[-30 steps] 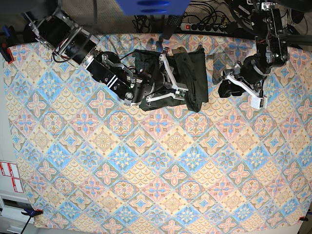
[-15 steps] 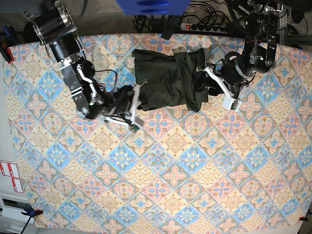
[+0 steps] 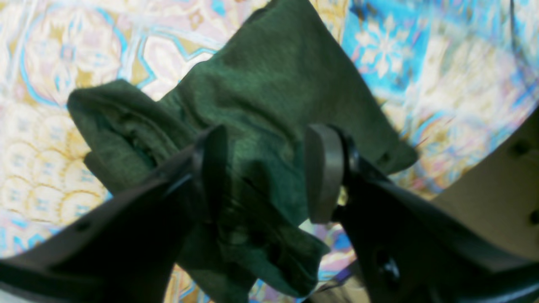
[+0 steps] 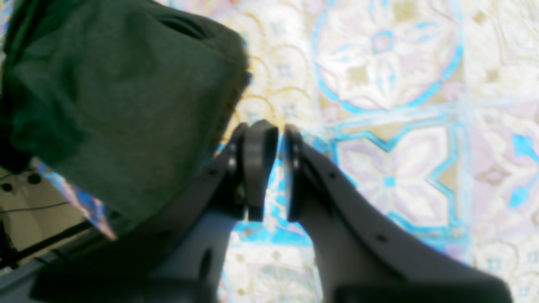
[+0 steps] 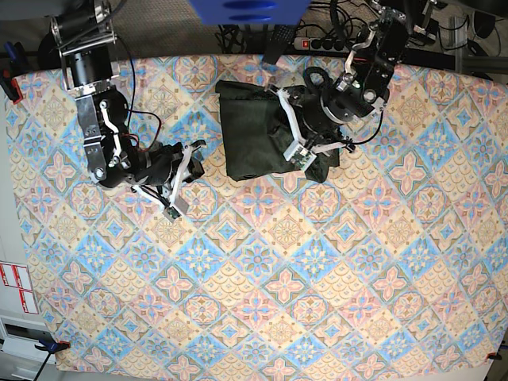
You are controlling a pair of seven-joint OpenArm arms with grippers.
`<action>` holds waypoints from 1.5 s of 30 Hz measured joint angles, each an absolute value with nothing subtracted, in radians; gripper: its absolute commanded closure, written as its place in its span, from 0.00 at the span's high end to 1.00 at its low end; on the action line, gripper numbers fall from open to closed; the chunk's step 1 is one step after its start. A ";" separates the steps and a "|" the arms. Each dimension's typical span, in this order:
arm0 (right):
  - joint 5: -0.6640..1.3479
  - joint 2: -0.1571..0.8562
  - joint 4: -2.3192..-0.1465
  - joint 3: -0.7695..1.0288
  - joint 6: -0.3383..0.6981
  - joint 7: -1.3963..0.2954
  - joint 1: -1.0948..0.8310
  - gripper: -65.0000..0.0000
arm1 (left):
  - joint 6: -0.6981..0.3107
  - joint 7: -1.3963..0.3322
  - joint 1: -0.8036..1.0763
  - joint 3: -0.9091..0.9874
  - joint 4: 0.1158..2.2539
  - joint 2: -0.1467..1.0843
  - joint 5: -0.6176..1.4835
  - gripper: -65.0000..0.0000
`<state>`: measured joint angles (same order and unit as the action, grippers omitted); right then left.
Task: Fold the T-shirt properly
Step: 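Grasp the folded bundle edges with both grippers, then lift the bundle with both grippers and fold it over onto itself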
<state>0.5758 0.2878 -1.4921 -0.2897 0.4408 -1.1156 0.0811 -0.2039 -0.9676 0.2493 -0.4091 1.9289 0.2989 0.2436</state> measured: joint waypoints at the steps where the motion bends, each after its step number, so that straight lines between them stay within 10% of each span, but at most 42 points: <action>1: 0.576 0.287 -1.492 -0.290 0.441 -1.116 0.083 0.11 | -0.205 -0.969 0.256 -0.419 1.925 0.305 0.212 0.45; 35: 0.578 0.282 -1.491 -0.476 0.442 -1.121 0.117 0.09 | -0.207 -0.878 0.519 -0.223 2.000 0.333 -0.041 0.45; 45: 0.484 0.263 -1.484 -0.558 0.442 -1.122 0.231 0.03 | -0.207 -0.872 0.517 -0.289 2.000 0.332 0.100 0.19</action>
